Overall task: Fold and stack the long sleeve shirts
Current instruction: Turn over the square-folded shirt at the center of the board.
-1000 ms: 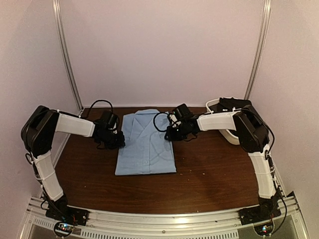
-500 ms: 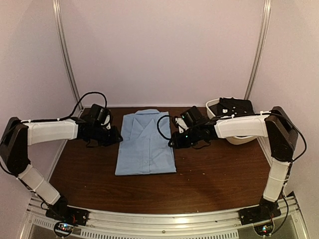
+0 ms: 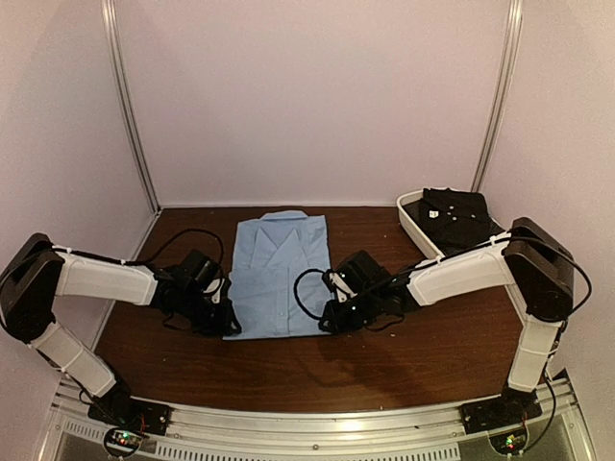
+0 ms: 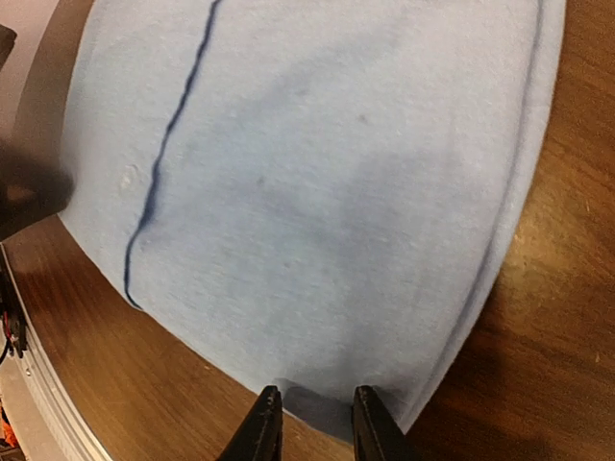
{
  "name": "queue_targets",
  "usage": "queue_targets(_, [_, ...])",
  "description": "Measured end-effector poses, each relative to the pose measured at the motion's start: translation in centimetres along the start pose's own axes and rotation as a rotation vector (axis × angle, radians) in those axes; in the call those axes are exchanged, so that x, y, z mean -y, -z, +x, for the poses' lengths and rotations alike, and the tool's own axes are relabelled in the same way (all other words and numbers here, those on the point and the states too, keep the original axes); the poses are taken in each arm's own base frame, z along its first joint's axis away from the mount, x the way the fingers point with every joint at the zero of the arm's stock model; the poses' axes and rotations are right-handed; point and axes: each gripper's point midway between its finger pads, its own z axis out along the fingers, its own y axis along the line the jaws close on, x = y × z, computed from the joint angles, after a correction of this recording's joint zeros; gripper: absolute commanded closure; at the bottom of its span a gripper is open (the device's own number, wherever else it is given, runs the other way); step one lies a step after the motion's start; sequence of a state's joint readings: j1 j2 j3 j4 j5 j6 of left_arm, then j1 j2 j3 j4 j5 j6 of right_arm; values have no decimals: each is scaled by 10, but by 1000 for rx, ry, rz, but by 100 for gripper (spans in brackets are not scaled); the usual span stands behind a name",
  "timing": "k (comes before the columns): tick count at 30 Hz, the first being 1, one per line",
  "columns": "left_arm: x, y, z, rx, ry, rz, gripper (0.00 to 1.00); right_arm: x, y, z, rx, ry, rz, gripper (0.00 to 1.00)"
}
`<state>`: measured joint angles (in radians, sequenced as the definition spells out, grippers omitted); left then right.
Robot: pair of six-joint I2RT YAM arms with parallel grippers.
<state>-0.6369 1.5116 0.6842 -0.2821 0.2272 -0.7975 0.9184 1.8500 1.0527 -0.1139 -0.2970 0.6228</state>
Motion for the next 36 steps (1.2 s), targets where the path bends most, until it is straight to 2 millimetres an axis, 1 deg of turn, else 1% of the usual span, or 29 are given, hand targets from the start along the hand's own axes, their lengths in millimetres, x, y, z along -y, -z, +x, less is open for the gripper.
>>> queue_targets(2, [-1,0,2,1,4,3,77,11,-2,11,-13,-19,21,73])
queue_targets(9, [-2,1,3,5,17,8,77,19,10,27,2,-63,12,73])
queue_targets(13, [-4,9,3,19,29,-8,76,25,17,35,-2,-86,24,71])
queue_targets(17, [-3,26,-2,67,38,-13,76,27,27,34,18,-93,36,70])
queue_targets(20, [-6,31,1,86,53,-15,77,25,29,30,34,-91,34,70])
queue_targets(26, [-25,25,22,46,93,-48,77,25,29,29,38,-100,31,70])
queue_targets(30, [-27,22,25,42,110,-46,77,27,26,29,35,-107,32,70])
queue_targets(36, [-24,18,26,40,130,-17,77,30,22,28,33,-121,27,70])
